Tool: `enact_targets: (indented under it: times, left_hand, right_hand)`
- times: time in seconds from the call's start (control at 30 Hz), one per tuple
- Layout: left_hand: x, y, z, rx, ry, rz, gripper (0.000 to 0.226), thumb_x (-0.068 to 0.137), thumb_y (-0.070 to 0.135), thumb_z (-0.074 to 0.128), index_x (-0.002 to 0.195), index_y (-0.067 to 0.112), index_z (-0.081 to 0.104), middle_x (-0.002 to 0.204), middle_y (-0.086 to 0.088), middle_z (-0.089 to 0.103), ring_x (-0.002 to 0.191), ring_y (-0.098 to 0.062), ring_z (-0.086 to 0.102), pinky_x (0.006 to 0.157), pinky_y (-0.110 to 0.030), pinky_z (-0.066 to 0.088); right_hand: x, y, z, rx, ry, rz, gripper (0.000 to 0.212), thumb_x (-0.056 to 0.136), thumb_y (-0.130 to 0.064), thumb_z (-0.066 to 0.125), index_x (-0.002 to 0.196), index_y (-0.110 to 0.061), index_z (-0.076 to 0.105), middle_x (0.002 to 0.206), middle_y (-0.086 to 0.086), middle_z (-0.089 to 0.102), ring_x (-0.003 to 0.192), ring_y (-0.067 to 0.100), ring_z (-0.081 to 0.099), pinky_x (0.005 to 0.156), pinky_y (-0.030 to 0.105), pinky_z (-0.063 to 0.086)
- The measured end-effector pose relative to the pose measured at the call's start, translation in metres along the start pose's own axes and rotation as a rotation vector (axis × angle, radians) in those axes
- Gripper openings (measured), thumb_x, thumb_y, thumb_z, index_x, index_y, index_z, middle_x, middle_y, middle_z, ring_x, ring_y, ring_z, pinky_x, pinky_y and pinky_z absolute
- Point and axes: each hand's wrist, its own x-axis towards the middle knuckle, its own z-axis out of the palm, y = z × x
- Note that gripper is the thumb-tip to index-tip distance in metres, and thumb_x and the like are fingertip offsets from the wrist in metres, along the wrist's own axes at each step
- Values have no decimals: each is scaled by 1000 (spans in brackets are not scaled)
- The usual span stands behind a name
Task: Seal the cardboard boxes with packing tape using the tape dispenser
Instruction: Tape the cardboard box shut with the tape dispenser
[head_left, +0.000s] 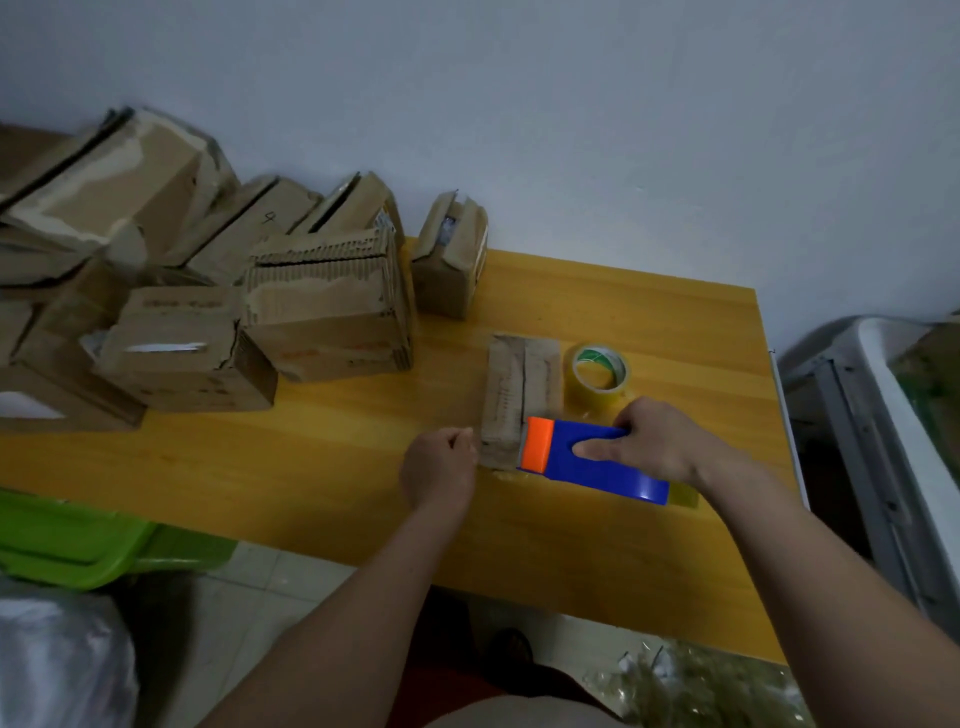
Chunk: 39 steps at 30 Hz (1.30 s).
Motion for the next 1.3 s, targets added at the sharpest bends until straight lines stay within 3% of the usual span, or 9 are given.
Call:
enact_targets:
  times: [0.3,0.4,0.5,0.67,0.8,0.87,0.97,1.03,1.3]
  left_hand:
    - [7,-8,24,226,8,168,35,104,29,38,95,14,69,97,-8,67,87,-24,58,65,-31,36]
    - [13,-10,26,443,-78,148,33,104,18,32,122,11,58,123,-9,58,113,-25,53,90,-36,43]
    - [14,-17,26,622,-166,80,52,100,5,29,150,0,15,156,-17,22,144,-32,22,117,-40,19]
    - [3,-36,41,640,-106,921,62,85,4,20,147,0,16,155,-20,27,143,-32,24,114,-47,25]
    - [4,-36,32,947,-278,851,66,89,12,9,139,5,-33,144,-12,-41,135,-26,-37,116,-43,-16]
    - [5,-38,35,918,-217,850,77,92,15,27,142,6,-32,148,-12,-36,139,-26,-30,117,-43,-12]
    - [3,-40,37,828,-163,855,83,73,17,42,147,3,7,158,-16,19,146,-29,20,116,-44,22]
    - [4,-39,36,804,-180,852,82,68,17,46,145,1,22,152,-17,36,142,-30,32,113,-46,32]
    - [-1,-33,38,780,-173,833,70,76,16,22,143,-2,26,149,-22,38,140,-33,29,113,-42,12]
  right_hand:
    - [16,-15,1,-119,-17,114,61,79,-58,67,102,-2,64,101,16,68,89,28,65,72,37,50]
    - [15,-15,-1,-108,-33,115,59,80,-57,66,105,-3,62,102,15,68,92,27,64,84,41,52]
    - [16,-13,-2,-81,-44,111,58,79,-56,67,104,-4,62,101,13,68,91,26,64,86,41,52]
    - [18,-7,1,-40,-25,96,62,78,-61,65,101,-4,62,98,14,68,90,27,65,76,38,52]
    - [20,7,6,23,-40,85,59,73,-62,69,95,-7,62,91,12,67,87,27,64,69,36,49]
    - [20,15,6,47,-66,75,57,72,-60,72,91,-6,65,88,12,68,85,27,64,65,34,45]
    - [15,38,-4,57,-81,91,48,73,-56,74,76,-10,61,74,6,63,72,22,59,59,29,39]
    - [9,59,-16,71,-84,137,43,72,-54,76,74,-15,57,73,2,60,70,18,57,58,26,39]
    - [10,73,-11,-43,-1,233,50,76,-56,71,91,-10,58,85,9,64,80,25,62,63,31,43]
